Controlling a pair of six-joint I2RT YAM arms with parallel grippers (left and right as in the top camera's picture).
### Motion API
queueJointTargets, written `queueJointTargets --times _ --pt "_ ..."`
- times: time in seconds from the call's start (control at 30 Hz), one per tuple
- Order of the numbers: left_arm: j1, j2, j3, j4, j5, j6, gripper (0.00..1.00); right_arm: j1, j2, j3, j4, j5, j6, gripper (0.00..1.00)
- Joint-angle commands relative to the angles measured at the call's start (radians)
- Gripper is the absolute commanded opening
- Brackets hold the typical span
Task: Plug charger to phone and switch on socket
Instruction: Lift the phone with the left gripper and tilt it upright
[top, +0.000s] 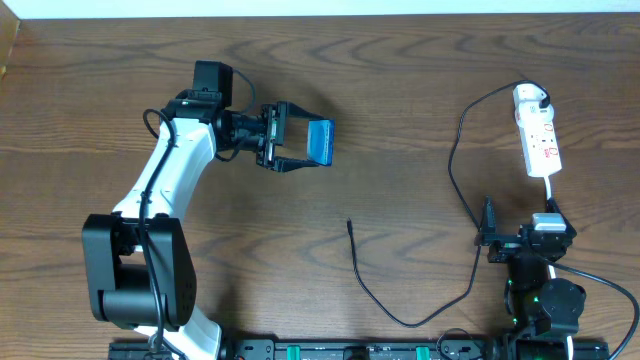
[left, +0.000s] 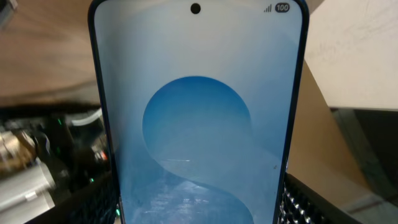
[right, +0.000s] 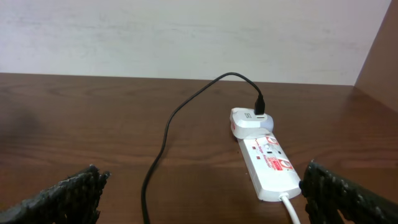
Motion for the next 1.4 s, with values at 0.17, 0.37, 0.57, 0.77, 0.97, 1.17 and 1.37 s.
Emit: queueJointTargets --times 0.17,0.37,0.57,0.77,0.97,1.17,1.37 --pt "0.002 -0.038 0.013 0.004 0.113 -0.111 0.08 0.005 -0.006 -0.002 -0.004 0.004 0.001 0.99" --pt "0.002 -0.038 0.013 0.003 0.113 -0.111 0.08 0.005 -0.006 -0.002 -0.004 0.005 0.002 0.99" --pt "0.002 -0.038 0.013 0.004 0.113 -0.111 0.07 0.005 -0.006 -0.002 -0.004 0.005 0.001 0.99" --pt "0.002 -0.038 0.013 0.004 0.113 -0.111 0.07 0.005 -0.006 -0.002 -0.004 0.004 0.002 0.99" --pt "0.002 -0.038 0.013 0.004 0.113 -0.111 0.07 0.005 -0.006 -0.002 -0.004 0.004 0.002 0.99" --pt "0.002 -0.038 0.013 0.004 0.113 -0.111 0.07 0.005 -0.005 -0.002 -0.004 0.005 0.001 0.99" --pt "0.002 -0.038 0.013 0.004 0.112 -0.110 0.08 0.005 -0.005 -0.002 -0.004 0.004 0.001 0.99"
